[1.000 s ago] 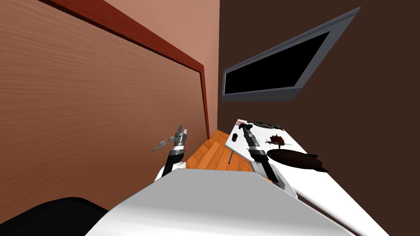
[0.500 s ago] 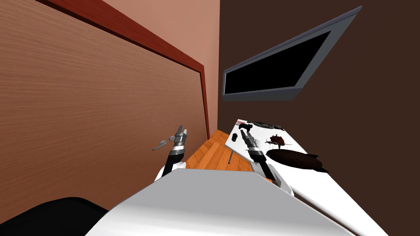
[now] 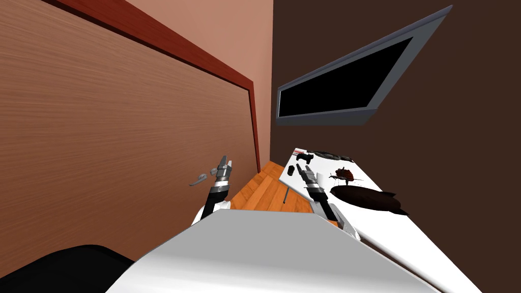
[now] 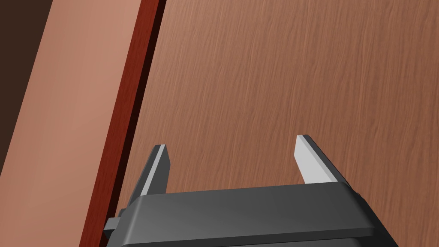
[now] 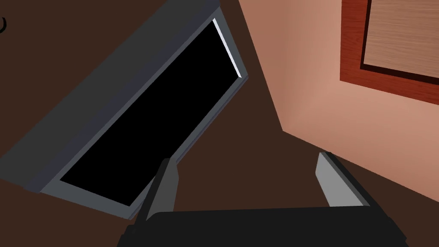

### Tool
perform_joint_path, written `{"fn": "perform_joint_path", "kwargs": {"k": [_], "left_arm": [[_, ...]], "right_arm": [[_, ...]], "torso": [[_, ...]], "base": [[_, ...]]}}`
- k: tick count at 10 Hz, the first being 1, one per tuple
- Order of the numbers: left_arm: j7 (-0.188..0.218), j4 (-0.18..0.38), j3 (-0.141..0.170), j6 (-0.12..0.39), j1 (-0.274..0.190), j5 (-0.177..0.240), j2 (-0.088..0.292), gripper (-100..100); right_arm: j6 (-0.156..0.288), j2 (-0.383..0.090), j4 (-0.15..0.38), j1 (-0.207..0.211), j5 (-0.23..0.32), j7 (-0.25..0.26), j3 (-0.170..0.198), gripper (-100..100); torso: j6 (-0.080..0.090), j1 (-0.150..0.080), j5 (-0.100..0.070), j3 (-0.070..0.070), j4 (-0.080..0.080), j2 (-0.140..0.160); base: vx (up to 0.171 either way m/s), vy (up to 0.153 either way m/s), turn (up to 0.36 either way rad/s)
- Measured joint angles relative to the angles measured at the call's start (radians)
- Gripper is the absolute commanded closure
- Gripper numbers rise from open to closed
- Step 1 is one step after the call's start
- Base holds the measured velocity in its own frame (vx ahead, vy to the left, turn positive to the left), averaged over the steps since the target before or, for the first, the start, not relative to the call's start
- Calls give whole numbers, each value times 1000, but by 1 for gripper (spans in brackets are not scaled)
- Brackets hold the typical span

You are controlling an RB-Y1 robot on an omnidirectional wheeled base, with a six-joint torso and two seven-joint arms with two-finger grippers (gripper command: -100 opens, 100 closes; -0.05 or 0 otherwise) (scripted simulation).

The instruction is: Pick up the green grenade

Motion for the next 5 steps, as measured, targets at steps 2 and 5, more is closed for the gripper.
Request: {"fn": "perform_joint_path", "kwargs": {"k": [2, 5], "left_arm": [[0, 0, 0, 0, 0, 0, 0, 0], [0, 0, 0, 0, 0, 0, 0, 0]], "right_arm": [[-15, -2, 59, -20, 16, 42, -5, -100], [-28, -3, 135, -42, 37, 96, -10, -100]], "torso": [[0, 0, 0, 0, 0, 0], [0, 0, 0, 0, 0, 0]], "base": [[0, 0, 0], [0, -1, 3]]}}
